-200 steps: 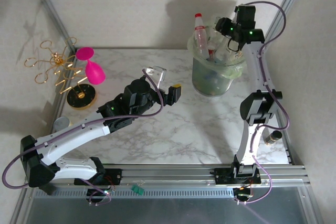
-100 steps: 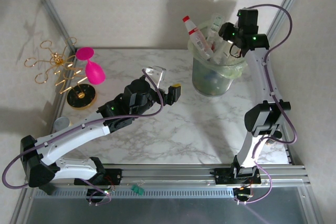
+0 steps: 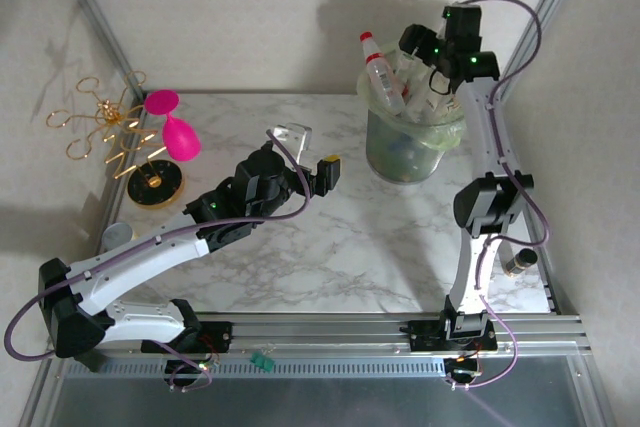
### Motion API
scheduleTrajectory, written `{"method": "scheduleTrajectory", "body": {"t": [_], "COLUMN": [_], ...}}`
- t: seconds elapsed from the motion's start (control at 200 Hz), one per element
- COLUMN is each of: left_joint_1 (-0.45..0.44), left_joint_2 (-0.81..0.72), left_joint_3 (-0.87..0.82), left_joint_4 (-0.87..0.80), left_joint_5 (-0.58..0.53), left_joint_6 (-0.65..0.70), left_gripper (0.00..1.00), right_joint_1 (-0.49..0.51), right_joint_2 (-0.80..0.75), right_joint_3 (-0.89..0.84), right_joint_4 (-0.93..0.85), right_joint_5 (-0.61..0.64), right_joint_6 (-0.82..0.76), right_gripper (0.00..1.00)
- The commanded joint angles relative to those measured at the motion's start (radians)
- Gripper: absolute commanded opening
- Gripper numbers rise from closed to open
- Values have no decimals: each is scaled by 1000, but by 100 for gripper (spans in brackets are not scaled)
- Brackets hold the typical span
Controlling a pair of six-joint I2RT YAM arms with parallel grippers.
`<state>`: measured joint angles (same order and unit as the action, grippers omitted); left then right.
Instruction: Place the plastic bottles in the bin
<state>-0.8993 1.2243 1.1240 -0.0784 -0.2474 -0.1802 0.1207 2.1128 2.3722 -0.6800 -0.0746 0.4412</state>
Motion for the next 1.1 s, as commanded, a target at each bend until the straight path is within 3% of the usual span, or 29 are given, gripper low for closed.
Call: {"method": "scheduleTrajectory", "body": {"t": [0.0, 0.235, 0.586, 0.781, 1.091], "left_joint_1": [6, 8, 10, 11, 13], "left_joint_2": [-8, -11, -11, -11, -11], "left_joint_3": [-12, -12, -7, -7, -7], "left_joint_4": [22, 23, 19, 17, 18], "left_joint_5": [-29, -33, -27, -27, -38], "left_joint_6": [-8, -5, -11, -13, -11], "left_gripper": [96, 96, 96, 96, 96], "right_joint_1": [3, 3, -9, -9, 22], "right_joint_2": [40, 9, -158, -216, -234], "right_joint_3": [35, -14, -176, -197, -193], "right_joint_4": [9, 7, -8, -12, -64], "right_joint_5": [13, 77, 207, 192, 135], "right_joint_6": [31, 37, 113, 123, -13], "right_gripper": [79, 57, 41, 48, 55]}}
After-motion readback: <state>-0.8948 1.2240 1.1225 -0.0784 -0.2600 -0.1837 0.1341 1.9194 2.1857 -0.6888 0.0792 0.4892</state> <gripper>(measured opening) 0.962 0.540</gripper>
